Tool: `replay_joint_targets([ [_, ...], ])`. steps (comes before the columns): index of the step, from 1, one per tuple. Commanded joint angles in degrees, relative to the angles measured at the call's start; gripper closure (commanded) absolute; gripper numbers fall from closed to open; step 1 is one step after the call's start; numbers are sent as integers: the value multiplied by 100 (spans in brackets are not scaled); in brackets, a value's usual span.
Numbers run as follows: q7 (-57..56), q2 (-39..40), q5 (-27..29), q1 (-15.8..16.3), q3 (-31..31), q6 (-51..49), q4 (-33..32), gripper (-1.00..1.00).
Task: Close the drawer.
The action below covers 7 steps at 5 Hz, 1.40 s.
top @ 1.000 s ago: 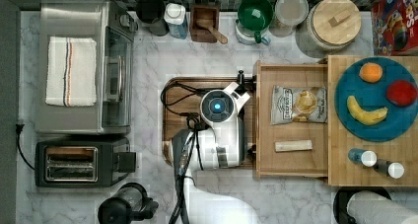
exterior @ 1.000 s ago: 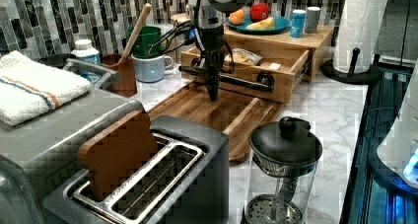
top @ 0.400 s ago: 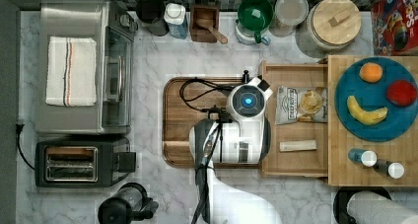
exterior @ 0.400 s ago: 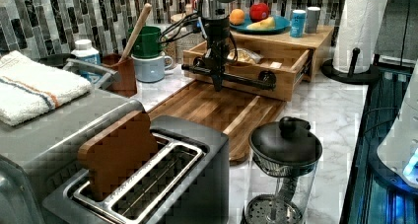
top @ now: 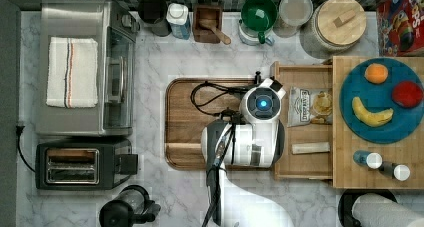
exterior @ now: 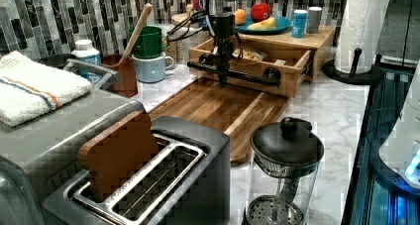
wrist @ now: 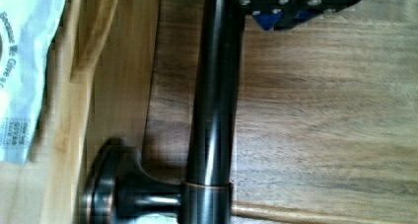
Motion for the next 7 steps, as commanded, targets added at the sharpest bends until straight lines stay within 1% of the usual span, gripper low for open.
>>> replay_joint_targets([
  [1,-1908,346,269,-963,-603,-2,1107,100],
  [2,-2268,488,354,-1213,-704,-199,1394,100],
  [3,-2294,573,303,-1397,-794,-172,1541,100],
  [4,-2595,825,407,-1566,-902,-233,1873,100],
  [5,-2848,1027,391,-1743,-991,-215,2166,100],
  [6,-2903,1140,251,-1933,-974,-233,2388,100],
  [7,-2699,1137,215,-1928,-977,-371,2425,100],
])
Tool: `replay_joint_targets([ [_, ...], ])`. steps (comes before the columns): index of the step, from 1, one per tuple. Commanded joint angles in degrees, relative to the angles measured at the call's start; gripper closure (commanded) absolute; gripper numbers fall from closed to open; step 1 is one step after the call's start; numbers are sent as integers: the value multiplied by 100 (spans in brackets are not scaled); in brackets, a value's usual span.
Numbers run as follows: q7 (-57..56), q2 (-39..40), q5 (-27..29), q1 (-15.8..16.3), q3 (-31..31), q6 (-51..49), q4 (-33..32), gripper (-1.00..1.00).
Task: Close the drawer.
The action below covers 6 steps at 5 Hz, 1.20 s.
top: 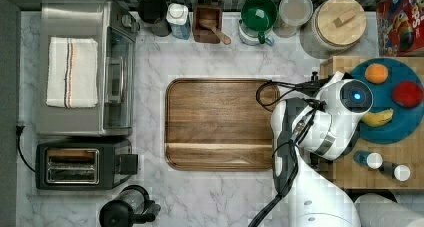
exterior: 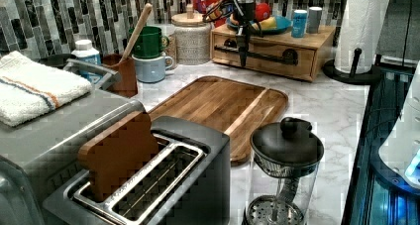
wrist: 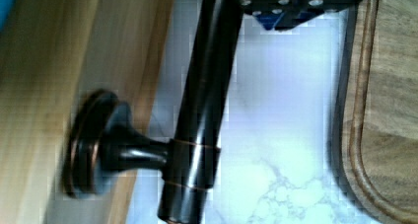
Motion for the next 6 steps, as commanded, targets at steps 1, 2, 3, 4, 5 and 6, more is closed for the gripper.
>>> replay_joint_targets([
  [1,135,185,-89,-469,-582,111,924,100],
  [2,138,185,-93,-475,-575,111,925,100],
  [3,134,185,-92,-473,-577,110,924,100],
  [4,137,185,-91,-472,-579,111,924,100],
  [5,135,185,-91,-473,-579,110,924,100],
  [6,138,185,-93,-476,-575,112,925,100],
])
